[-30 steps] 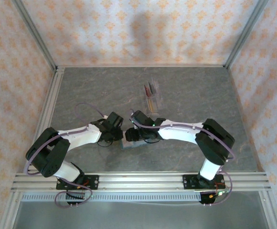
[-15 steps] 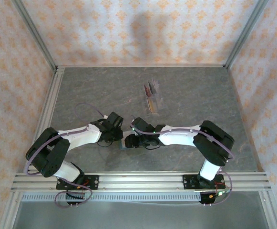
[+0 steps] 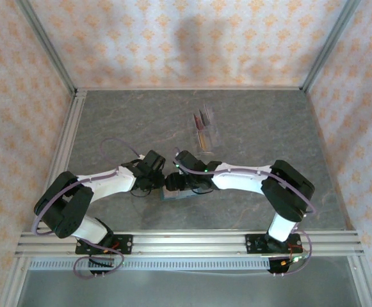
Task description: Put the credit cards into the card holder
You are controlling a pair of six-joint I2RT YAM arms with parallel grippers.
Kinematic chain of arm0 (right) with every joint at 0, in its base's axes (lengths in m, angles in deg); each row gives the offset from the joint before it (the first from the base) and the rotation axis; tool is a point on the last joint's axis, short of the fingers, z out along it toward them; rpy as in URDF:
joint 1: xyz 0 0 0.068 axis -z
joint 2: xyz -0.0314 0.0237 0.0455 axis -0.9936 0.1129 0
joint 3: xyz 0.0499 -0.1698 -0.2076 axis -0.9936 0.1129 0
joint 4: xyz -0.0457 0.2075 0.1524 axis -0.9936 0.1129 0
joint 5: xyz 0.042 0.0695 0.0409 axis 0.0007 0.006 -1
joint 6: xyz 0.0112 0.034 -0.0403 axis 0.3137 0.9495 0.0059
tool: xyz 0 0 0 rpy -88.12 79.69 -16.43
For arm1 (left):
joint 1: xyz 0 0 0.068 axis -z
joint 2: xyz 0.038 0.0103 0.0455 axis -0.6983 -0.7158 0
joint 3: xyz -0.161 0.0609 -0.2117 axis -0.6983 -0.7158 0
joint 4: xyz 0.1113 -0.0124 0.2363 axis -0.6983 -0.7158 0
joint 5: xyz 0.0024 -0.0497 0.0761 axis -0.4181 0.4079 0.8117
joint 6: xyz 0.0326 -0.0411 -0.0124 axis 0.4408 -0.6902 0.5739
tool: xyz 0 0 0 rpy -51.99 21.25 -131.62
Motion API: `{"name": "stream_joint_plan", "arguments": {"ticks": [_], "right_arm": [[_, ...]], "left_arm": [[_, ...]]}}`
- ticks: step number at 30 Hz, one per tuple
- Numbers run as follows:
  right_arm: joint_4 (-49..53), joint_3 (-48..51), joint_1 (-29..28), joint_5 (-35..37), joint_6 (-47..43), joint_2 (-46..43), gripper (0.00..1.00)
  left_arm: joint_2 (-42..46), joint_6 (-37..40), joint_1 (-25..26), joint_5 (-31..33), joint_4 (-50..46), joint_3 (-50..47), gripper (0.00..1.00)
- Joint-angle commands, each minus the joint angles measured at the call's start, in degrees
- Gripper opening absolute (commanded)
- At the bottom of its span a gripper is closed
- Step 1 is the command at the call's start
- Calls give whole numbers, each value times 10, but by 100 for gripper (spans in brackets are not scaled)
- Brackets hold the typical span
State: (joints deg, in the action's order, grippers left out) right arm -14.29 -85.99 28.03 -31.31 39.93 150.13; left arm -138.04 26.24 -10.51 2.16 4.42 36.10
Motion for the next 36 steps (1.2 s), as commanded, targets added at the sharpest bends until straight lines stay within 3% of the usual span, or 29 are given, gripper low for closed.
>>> {"name": "stream_joint_plan", "arguments": {"ticks": [1,8,18,23,29,36], "right_arm": [[-42,-27,-5,-29,-2,22,55],[-91,-23,-4,-61,17,35,57],[-120,-29,-4,-83,31,68,59],[-110,-25,1,-75,25,41,61],[-22,-31,34,-18,-10,-34,64],[109,-64,92,98,-65,-96,62]], "left_arm": [[-10,-21,8,-103,22,-18,18],[43,-46,-41,-139,28,-41,19],[158,-30,-83,-58,-90,-47,23],[162,0,-84,-102,-81,-39,30],[142,30,-72,-117,-79,-15,40],[76,66,-32,-74,-111,50,44]]}}
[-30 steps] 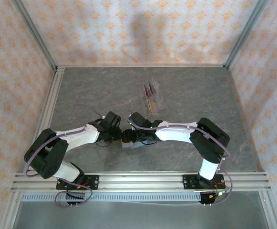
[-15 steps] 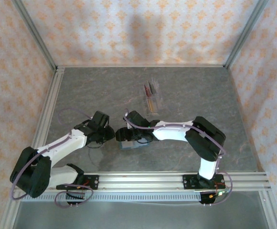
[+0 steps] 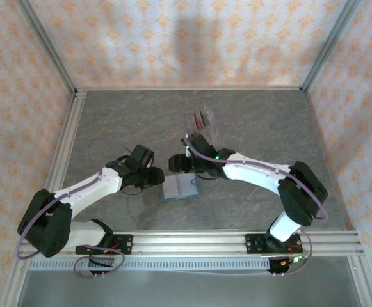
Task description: Put the credit cards into the card holder
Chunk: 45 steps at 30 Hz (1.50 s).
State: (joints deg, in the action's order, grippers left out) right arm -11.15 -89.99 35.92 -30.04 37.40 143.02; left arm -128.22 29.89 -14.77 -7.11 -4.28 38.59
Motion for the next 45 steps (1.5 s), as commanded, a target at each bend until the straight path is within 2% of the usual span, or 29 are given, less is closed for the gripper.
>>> {"name": "stream_joint_plan", "arguments": {"ticks": [1,6,10,17,26,39,45], "right_arm": [[101,-37,21,107,-51,-27,60],[182,-103,51,179,-100,5,47],[229,-167,63,225,-127,63,46],[286,-282,67,261,-156,166,43],[334,-359,69,305,-177,245,37],[352,-395,85,292,-188,297,27],[354,-403,86,292,-194,301,11]], "left_arm": [[-36,32,12,21,-24,29,44],[-85,48,22,28,-17,47,43],[-103,57,29,41,-16,50,42],[-113,65,30,55,-10,38,40],[-119,67,30,55,-4,28,39],[-117,63,30,50,2,24,38],[-116,63,30,49,1,22,38]]}}
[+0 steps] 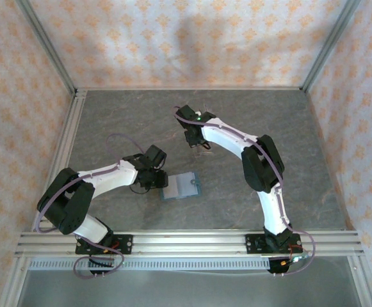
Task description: Put the credit cards into the card holder
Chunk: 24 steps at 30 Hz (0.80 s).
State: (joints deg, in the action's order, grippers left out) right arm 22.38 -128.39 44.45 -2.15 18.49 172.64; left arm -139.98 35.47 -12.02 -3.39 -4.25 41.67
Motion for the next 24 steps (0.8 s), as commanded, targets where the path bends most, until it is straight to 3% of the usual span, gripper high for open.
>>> {"name": "stream_joint_plan", "arguments": {"ticks": [1,5,11,16,19,24], "right_arm": [[20,-22,1,15,-7,6,8],[31,-36,1,21,-13,9,0],[51,-60,1,34,-23,-8,0],[47,-42,-16,72,-22,-74,0],[14,15,-39,77,-13,-145,0],[-104,174,-62,-5,30,-273,0]], "left_arm": [[2,7,2,12,1,-8,38],[5,7,3,13,2,-9,38],[1,7,3,12,3,-9,38],[4,8,2,5,8,-11,38],[7,9,2,8,5,-10,38],[7,10,3,17,1,-9,37]]}}
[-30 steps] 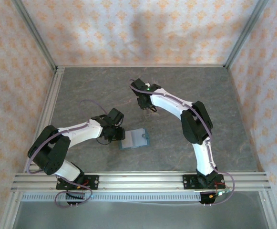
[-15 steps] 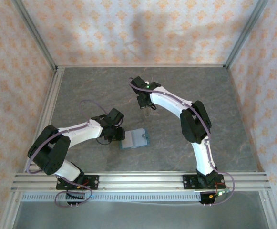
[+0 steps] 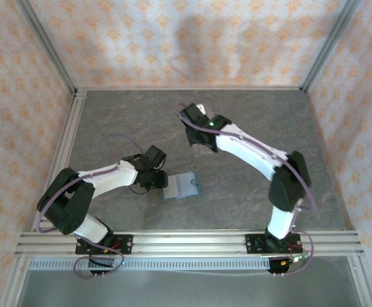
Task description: Put the credit cards into the card holder
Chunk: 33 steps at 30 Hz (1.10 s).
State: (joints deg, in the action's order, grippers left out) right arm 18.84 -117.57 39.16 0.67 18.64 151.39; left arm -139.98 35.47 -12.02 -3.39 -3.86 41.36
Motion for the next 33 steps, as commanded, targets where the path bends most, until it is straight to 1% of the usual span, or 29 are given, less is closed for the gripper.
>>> {"name": "stream_joint_plan", "arguments": {"ticks": [1,3,7,11,16,21,33], "right_arm": [[-98,98,-13,-59,36,-85,0],[-167,177,-23,-109,56,-128,0],[-296,295,-42,-202,90,-168,0],[-407,378,-53,-262,130,-178,0],[-531,449,-56,-316,180,-162,0],[-617,495,-60,-330,218,-135,0],[-781,582,-59,-314,284,-92,0]], "left_arm": [[5,10,2,15,-2,-6,37],[0,10,2,12,0,-5,37],[2,10,2,13,-2,-5,35],[6,10,3,20,-5,-7,35],[1,10,2,22,-6,-6,31],[1,10,2,22,-6,-6,30],[-3,10,3,19,-5,-5,28]]}}
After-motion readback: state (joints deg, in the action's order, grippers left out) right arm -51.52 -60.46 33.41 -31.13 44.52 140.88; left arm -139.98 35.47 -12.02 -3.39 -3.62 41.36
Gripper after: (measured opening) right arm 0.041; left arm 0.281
